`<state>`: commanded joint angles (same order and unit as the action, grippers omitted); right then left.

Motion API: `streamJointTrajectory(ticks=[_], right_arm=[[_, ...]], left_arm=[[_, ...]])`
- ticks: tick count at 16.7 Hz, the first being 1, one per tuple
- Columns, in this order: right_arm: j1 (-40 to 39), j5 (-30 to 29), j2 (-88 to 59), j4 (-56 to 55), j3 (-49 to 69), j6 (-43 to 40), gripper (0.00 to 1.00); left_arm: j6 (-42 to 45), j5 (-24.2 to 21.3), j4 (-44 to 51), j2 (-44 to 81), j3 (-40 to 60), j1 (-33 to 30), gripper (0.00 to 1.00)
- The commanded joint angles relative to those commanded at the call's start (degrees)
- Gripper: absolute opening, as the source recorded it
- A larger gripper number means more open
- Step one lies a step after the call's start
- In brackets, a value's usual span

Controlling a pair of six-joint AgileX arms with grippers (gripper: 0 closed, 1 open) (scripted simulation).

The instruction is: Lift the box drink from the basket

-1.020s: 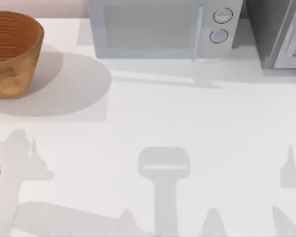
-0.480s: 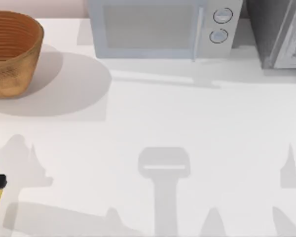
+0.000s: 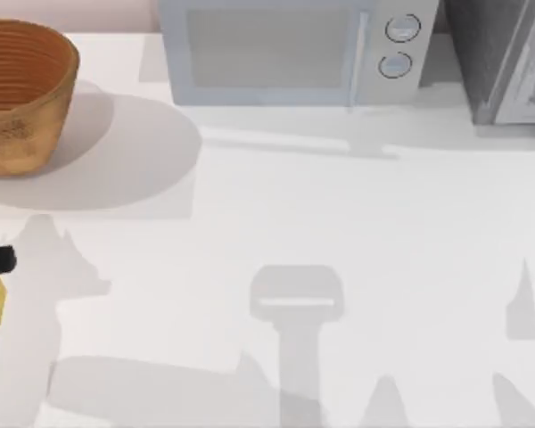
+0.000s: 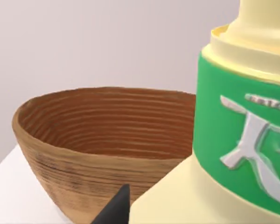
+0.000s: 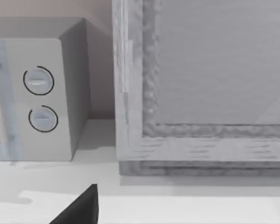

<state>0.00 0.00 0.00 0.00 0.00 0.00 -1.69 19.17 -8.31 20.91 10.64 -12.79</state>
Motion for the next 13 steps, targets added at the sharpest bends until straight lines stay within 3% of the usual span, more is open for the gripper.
streamJointTrajectory(ticks=[13], right_arm=[[0.0,0.0,0.0,0.0,0.0,0.0,1.0]], left_arm=[[-4.05,60.19,-25.99,62.28,33.13,-37.64,0.0]])
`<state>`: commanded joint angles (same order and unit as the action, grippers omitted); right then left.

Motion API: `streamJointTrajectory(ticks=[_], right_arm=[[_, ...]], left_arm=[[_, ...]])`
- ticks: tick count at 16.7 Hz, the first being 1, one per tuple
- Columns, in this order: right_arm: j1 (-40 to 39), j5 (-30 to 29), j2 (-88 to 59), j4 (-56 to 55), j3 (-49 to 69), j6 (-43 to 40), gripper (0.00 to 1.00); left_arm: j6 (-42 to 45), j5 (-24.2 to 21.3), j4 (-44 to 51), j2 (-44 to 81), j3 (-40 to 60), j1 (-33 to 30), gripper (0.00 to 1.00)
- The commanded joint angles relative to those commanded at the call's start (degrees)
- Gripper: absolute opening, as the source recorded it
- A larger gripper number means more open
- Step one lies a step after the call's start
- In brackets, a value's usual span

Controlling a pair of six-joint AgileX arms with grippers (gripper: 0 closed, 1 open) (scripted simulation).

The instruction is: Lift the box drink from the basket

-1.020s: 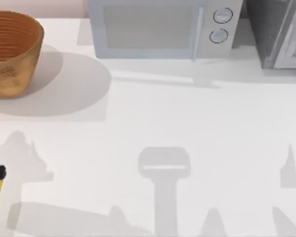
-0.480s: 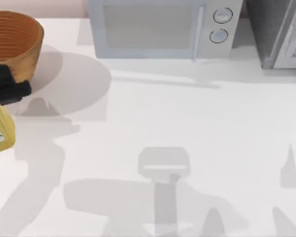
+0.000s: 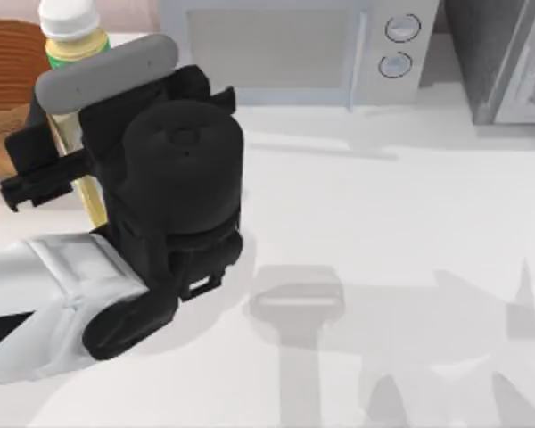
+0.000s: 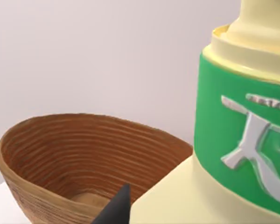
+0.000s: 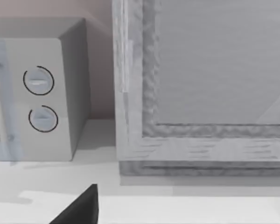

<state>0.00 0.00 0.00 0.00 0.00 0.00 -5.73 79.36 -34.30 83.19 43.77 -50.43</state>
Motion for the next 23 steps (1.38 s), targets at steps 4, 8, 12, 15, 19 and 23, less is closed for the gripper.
streamJointTrajectory(ticks=[4,8,12,15,19,23], right_arm=[[0.0,0.0,0.0,0.0,0.0,0.0,1.0],[0.0,0.0,0.0,0.0,0.0,0.0,1.0],[0.0,0.0,0.0,0.0,0.0,0.0,1.0],[0.0,0.0,0.0,0.0,0.0,0.0,1.0],[0.0,0.0,0.0,0.0,0.0,0.0,1.0],[0.0,0.0,0.0,0.0,0.0,0.0,1.0]], left_arm=[[-0.93,13.76,-5.89,14.66,7.56,-9.08,0.0],[-1.49,22.41,-9.57,23.73,12.27,-14.6,0.0],[-1.64,24.43,-10.31,25.64,13.23,-15.53,0.0],[-0.89,11.8,-6.83,31.91,20.76,-15.04,0.0],[-3.31,13.42,-9.77,31.14,16.93,-13.14,0.0],[-6.83,17.21,-14.21,30.92,9.25,-9.51,0.0]])
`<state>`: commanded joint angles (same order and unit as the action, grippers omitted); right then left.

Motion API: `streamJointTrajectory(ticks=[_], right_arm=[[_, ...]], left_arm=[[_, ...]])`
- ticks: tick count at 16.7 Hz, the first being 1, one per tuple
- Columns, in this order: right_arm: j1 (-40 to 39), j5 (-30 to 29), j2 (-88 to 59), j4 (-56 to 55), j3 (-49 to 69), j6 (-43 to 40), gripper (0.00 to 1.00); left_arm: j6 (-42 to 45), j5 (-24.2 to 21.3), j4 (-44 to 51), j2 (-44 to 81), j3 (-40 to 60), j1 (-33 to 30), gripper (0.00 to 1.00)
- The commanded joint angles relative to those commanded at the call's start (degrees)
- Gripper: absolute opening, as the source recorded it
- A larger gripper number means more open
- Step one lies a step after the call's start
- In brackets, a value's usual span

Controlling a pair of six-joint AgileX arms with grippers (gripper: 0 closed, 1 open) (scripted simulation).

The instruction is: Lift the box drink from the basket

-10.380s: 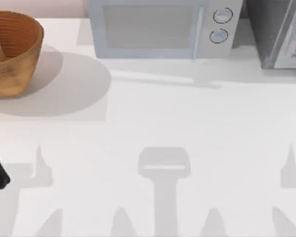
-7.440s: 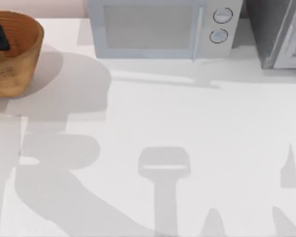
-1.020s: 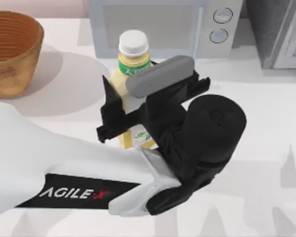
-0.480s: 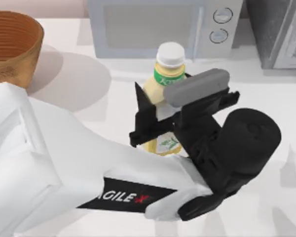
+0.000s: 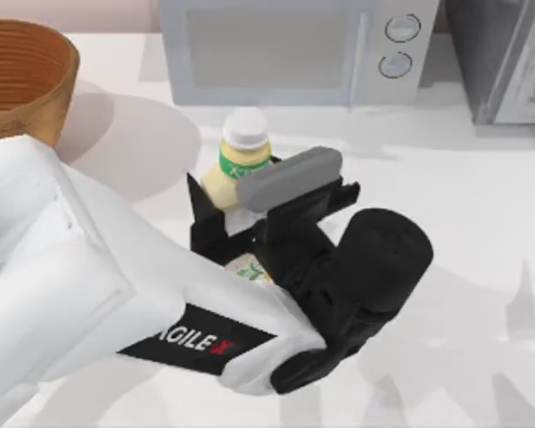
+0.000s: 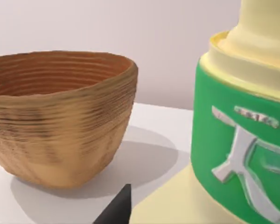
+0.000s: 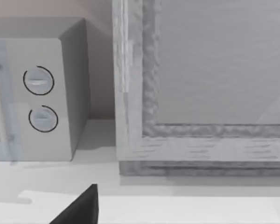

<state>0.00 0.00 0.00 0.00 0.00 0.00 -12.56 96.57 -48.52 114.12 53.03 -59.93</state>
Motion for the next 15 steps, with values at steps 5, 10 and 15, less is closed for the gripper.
streamJointTrajectory(ticks=[5,10,15], right_arm=[[0.0,0.0,0.0,0.0,0.0,0.0,1.0],[0.0,0.0,0.0,0.0,0.0,0.0,1.0],[0.0,0.0,0.0,0.0,0.0,0.0,1.0]], left_arm=[[-0.49,0.68,-0.65,0.1,-0.87,0.52,0.0],[-0.49,0.68,-0.65,0.1,-0.87,0.52,0.38],[-0.49,0.68,-0.65,0.1,-0.87,0.52,0.75]])
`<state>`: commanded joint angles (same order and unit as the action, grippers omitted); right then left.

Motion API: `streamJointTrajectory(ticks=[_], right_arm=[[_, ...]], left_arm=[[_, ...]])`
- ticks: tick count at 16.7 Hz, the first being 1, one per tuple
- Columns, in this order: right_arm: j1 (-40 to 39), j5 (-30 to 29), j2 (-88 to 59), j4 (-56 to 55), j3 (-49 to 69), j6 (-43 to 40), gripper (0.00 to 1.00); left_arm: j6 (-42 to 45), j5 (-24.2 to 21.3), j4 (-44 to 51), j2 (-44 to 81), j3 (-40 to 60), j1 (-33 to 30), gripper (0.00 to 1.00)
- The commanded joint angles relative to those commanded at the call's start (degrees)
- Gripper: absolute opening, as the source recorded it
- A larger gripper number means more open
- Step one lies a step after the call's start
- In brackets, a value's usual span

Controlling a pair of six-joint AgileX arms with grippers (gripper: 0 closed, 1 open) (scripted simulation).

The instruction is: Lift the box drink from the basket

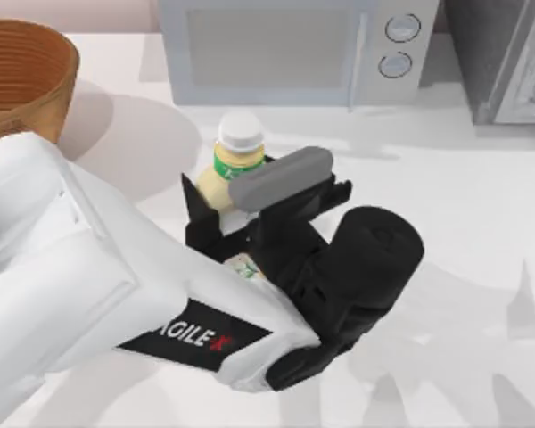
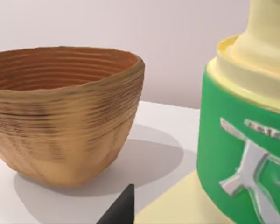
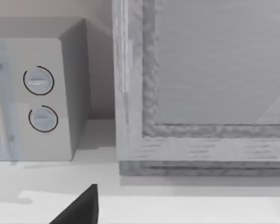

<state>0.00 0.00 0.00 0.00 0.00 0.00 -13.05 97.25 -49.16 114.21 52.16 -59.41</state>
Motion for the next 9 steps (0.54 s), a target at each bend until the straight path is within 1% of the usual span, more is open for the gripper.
streamJointTrajectory(ticks=[3,4,9], right_arm=[[0.0,0.0,0.0,0.0,0.0,0.0,1.0],[0.0,0.0,0.0,0.0,0.0,0.0,1.0],[0.0,0.0,0.0,0.0,0.0,0.0,1.0]], left_arm=[[0.0,0.0,0.0,0.0,0.0,0.0,0.98],[0.0,0.0,0.0,0.0,0.0,0.0,1.0],[0.0,0.0,0.0,0.0,0.0,0.0,1.0]])
